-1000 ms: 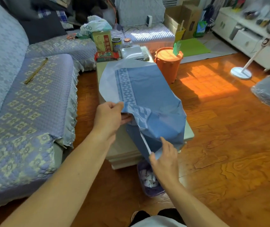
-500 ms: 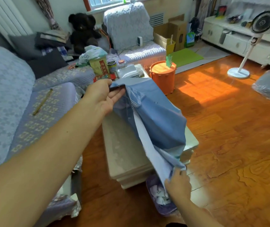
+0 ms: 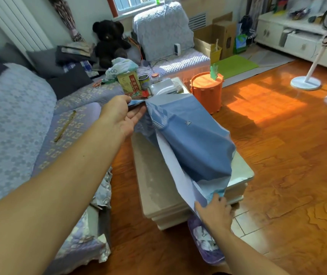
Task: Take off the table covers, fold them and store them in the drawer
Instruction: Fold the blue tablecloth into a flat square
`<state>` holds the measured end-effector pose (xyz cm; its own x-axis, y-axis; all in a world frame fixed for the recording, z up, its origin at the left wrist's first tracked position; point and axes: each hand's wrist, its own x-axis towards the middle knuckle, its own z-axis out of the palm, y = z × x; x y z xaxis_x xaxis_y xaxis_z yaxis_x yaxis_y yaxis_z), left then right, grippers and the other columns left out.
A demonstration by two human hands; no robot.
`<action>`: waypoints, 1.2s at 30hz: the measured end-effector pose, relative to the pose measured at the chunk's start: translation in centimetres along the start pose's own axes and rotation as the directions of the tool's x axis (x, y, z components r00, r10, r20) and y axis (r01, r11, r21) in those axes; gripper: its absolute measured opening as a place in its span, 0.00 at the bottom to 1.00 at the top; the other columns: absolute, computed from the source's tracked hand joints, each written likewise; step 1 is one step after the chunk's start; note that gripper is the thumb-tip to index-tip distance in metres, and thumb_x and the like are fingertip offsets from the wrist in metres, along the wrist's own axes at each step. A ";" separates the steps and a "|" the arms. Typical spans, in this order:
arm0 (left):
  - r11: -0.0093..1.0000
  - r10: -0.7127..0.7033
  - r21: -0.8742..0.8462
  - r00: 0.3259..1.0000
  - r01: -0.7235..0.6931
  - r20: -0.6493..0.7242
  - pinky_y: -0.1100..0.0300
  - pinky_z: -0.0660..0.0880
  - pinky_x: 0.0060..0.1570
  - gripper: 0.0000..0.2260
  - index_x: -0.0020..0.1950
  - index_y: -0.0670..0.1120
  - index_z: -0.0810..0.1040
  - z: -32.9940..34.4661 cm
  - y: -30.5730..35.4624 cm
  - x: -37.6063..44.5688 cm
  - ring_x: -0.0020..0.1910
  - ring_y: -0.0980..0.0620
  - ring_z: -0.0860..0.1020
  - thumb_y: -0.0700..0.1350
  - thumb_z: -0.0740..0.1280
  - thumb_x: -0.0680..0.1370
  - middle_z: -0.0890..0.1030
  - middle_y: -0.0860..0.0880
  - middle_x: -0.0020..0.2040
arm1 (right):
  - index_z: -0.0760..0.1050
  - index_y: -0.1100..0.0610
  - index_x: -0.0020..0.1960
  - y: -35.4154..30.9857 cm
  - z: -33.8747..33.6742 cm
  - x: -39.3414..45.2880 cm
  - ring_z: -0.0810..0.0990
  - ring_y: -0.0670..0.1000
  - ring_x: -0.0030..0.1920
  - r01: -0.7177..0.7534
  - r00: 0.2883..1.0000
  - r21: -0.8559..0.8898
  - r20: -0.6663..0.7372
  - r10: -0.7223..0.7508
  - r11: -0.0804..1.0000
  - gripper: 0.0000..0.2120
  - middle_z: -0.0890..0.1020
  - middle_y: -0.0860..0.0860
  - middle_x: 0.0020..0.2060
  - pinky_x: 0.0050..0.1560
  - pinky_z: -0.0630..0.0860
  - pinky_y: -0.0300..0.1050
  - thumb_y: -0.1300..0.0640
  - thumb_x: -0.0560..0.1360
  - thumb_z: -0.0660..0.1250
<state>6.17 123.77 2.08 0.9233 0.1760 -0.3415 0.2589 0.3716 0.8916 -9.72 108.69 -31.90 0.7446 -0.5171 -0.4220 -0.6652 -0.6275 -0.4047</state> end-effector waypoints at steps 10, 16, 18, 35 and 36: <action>0.996 0.075 0.051 0.995 -0.072 -0.061 0.58 0.83 0.34 0.05 0.49 0.41 0.74 -3.0 1.4 0.7 0.38 0.48 0.85 0.35 0.59 0.82 0.83 0.41 0.45 | 0.78 0.60 0.63 4.7 -3.6 5.0 0.78 0.62 0.61 -0.298 0.953 0.131 0.094 0.287 0.946 0.19 0.80 0.60 0.60 0.58 0.75 0.56 0.52 0.76 0.62; 0.983 0.051 0.185 0.975 -0.011 -0.216 0.59 0.80 0.30 0.06 0.43 0.42 0.73 -11.6 -1.1 2.5 0.34 0.50 0.81 0.35 0.60 0.77 0.78 0.43 0.38 | 0.75 0.71 0.64 13.9 -12.8 6.0 0.78 0.68 0.60 -0.463 0.829 0.528 -0.025 0.559 0.711 0.25 0.78 0.69 0.62 0.49 0.70 0.49 0.54 0.77 0.56; 0.980 0.065 0.199 0.953 -0.006 -0.294 0.56 0.81 0.34 0.06 0.42 0.42 0.73 -13.3 -3.9 2.0 0.33 0.50 0.80 0.34 0.61 0.77 0.78 0.43 0.38 | 0.77 0.71 0.59 15.9 -13.2 6.8 0.80 0.67 0.51 -0.532 0.746 0.588 -0.016 0.666 0.610 0.24 0.80 0.69 0.57 0.49 0.74 0.53 0.55 0.73 0.57; 0.817 -0.240 0.259 0.714 0.514 -0.658 0.45 0.82 0.47 0.17 0.72 0.37 0.69 -34.0 -23.4 -7.0 0.55 0.39 0.80 0.31 0.58 0.83 0.77 0.36 0.64 | 0.66 0.62 0.53 23.1 -9.6 -1.8 0.79 0.68 0.48 -0.333 0.910 0.060 -0.240 0.338 0.941 0.07 0.76 0.65 0.42 0.44 0.75 0.56 0.68 0.77 0.61; 0.792 -0.301 0.231 0.691 0.565 -0.657 0.45 0.82 0.49 0.18 0.73 0.37 0.67 -34.4 -24.7 -7.7 0.53 0.38 0.80 0.31 0.57 0.83 0.77 0.36 0.64 | 0.69 0.63 0.57 23.2 -9.3 -1.5 0.79 0.69 0.51 -0.396 0.873 0.181 -0.231 0.430 0.900 0.11 0.77 0.67 0.47 0.47 0.76 0.57 0.68 0.76 0.63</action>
<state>-17.05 144.59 -27.53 0.3740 0.6082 -0.7001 0.7921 0.1832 0.5823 -25.77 89.52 -33.11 0.3764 -0.8556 -0.3553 -0.9038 -0.2548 -0.3439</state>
